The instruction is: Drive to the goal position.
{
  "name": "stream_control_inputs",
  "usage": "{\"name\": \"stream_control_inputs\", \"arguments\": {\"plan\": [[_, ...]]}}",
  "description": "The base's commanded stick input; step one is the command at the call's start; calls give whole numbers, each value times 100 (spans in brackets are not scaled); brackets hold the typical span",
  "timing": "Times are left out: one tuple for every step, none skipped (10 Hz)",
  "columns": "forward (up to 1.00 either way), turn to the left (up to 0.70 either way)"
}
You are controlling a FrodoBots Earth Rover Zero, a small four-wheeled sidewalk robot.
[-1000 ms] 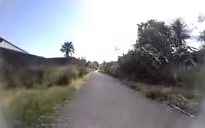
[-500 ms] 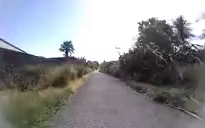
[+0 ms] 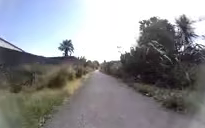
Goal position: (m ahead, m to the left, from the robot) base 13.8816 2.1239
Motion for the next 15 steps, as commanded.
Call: {"name": "stream_control_inputs", "arguments": {"plan": [[70, 4], [70, 4], [70, 4], [70, 4], [70, 4], [70, 4], [70, 3], [70, 2], [70, 0], [70, 0], [70, 0], [70, 0], [70, 0], [70, 0], [70, 1]]}}
